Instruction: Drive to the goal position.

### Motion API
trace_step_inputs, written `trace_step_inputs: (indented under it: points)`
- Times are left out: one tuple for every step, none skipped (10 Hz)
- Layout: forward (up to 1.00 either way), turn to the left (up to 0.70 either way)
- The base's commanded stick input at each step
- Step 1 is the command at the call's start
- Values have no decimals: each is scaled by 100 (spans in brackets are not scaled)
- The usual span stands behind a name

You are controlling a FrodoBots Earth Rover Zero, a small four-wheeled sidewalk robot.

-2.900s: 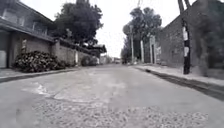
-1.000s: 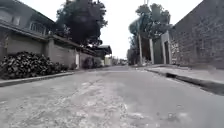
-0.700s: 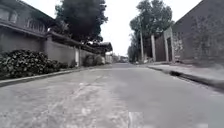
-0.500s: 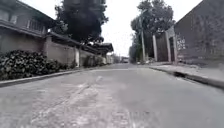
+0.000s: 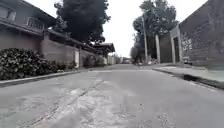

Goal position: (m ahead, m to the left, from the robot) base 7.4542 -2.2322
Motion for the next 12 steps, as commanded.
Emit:
trace_step_inputs:
  points:
    - [100,0]
    - [100,0]
    - [100,0]
    - [100,0]
    - [100,0]
    - [100,2]
    - [100,-4]
    - [100,-37]
    - [100,-40]
    - [100,-40]
    - [100,-40]
    - [100,-40]
